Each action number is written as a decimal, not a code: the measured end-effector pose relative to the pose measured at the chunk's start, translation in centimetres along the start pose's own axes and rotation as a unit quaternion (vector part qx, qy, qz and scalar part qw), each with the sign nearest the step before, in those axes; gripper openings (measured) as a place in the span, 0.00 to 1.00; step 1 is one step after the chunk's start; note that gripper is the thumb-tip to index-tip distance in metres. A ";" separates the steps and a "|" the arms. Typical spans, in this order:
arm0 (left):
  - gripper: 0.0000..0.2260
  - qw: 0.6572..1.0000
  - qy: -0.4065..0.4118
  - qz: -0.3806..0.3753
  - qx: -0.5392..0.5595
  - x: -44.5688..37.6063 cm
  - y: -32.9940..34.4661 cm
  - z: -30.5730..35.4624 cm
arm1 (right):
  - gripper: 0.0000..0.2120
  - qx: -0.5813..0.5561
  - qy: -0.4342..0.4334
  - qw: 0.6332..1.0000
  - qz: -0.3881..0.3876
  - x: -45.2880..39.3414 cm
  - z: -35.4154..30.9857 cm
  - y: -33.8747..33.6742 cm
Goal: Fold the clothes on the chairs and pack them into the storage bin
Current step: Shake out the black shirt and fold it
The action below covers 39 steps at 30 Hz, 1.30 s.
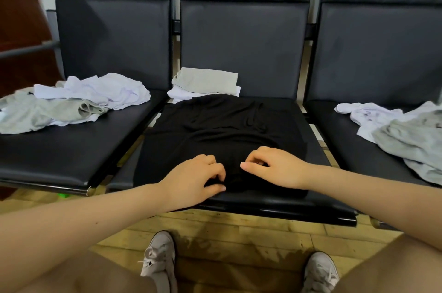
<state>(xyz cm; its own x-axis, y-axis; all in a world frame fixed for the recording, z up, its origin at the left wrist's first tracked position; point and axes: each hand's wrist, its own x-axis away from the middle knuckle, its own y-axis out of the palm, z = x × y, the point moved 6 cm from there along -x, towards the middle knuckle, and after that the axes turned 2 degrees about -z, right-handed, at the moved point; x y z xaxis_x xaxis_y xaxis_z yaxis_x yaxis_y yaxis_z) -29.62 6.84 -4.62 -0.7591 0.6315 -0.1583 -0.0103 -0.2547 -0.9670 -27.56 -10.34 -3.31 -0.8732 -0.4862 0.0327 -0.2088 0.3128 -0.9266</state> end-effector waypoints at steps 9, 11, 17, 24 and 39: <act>0.09 0.875 -0.232 0.106 0.411 -1.8 -2.8 -2.5 | 0.29 0.223 0.016 0.974 0.037 0.5 -0.9 1.4; 0.11 0.886 -0.234 0.112 0.385 -2.4 -3.5 -2.5 | 0.20 0.223 0.018 0.972 0.075 -0.1 -0.7 1.1; 0.12 0.970 -0.152 0.148 0.122 -2.2 -7.2 -3.8 | 0.10 0.053 0.086 0.983 0.151 -1.4 2.3 -2.7; 0.17 0.977 -0.161 0.127 -0.059 0.4 -9.3 -8.1 | 0.09 -0.257 0.131 0.934 0.210 1.3 5.2 -7.4; 0.16 0.912 -0.329 0.094 0.227 4.2 -3.7 -6.7 | 0.16 -0.204 0.167 0.964 0.000 5.5 2.0 -1.4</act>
<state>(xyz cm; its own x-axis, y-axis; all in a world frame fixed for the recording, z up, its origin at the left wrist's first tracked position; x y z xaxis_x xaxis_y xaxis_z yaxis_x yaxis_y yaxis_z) -28.37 15.30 -3.08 -0.9999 0.0069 -0.0151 0.0063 -0.6840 -0.7295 -31.16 -15.06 -2.55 -0.9520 -0.2174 0.2154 -0.3057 0.6415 -0.7036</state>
